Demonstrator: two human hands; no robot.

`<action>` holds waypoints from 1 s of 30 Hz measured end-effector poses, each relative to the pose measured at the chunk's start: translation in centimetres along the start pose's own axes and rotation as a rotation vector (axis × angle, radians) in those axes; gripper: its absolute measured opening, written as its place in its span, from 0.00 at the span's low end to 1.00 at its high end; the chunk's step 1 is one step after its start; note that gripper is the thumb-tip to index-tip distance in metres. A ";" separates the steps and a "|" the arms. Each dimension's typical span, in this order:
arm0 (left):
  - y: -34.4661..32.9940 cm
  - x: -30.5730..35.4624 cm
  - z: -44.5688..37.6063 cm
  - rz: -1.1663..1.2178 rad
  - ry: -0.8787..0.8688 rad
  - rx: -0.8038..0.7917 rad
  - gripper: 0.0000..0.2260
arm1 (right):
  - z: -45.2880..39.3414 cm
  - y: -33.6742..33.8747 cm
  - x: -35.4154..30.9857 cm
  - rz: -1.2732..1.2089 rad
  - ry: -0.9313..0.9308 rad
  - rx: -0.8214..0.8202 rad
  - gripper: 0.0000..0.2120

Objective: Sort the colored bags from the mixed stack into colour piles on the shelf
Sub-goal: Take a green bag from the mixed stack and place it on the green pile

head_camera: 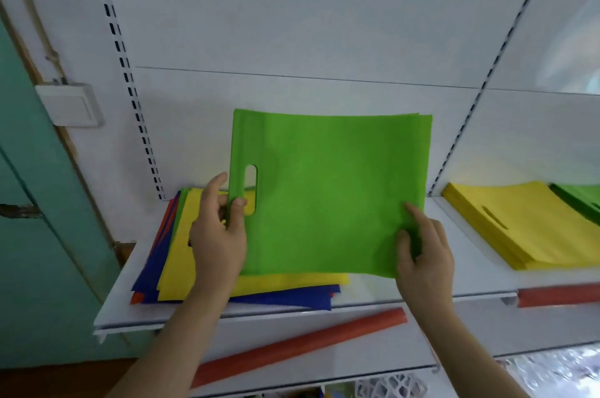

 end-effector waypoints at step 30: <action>-32.4 31.4 42.8 0.148 -0.248 -0.706 0.24 | -0.9 50.8 31.7 0.503 -0.275 0.324 0.23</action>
Point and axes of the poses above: each hand's wrist, its own z-axis away from the middle knuckle, its own y-axis out of the back of the hand, x = y × z, the point moved 10 cm from there along -z, towards the middle knuckle, and after that the axes turned 12 degrees about x, right-handed, at the moved point
